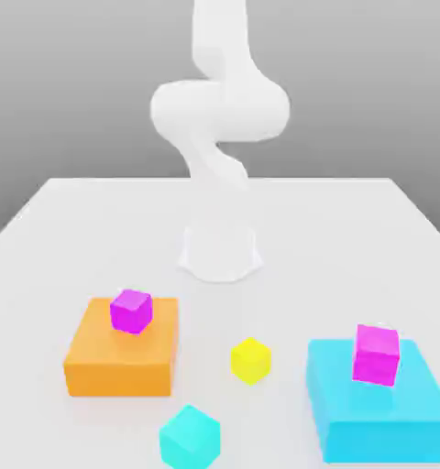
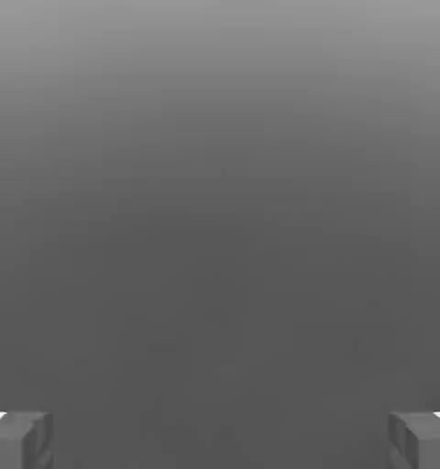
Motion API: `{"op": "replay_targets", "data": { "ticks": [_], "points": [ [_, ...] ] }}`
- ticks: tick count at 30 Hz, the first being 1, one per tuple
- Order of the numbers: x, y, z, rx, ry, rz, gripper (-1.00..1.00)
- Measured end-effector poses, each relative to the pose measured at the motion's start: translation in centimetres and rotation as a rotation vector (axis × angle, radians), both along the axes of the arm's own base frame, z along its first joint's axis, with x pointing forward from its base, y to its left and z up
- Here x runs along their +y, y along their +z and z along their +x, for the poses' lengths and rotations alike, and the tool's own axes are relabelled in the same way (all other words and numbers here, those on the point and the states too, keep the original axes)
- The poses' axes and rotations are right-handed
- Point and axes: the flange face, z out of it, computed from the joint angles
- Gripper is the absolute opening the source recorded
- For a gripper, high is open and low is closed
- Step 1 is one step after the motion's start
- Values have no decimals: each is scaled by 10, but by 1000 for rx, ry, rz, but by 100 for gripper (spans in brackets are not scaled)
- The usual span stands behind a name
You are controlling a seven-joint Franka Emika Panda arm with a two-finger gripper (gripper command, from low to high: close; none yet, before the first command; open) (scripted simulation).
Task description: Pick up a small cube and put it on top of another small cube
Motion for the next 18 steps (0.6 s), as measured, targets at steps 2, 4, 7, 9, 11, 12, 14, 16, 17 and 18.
{"op": "replay_targets", "data": {
  "ticks": [2,4,7,9,11,12,14,16,17,18],
  "points": [
    [6,-50,22,71,55,-40,0],
    [12,-99,37,140,111,-77,0],
    [20,-174,48,242,199,-125,0],
    [25,-224,47,311,262,-154,0],
    [30,-275,41,382,330,-180,0],
    [32,-300,36,418,365,-193,0],
    [36,-351,19,493,442,-215,0],
    [39,-402,-6,574,528,-235,0],
    [41,-428,-22,617,577,-243,0],
    [42,-453,-36,656,619,-250,0]
  ]
}}
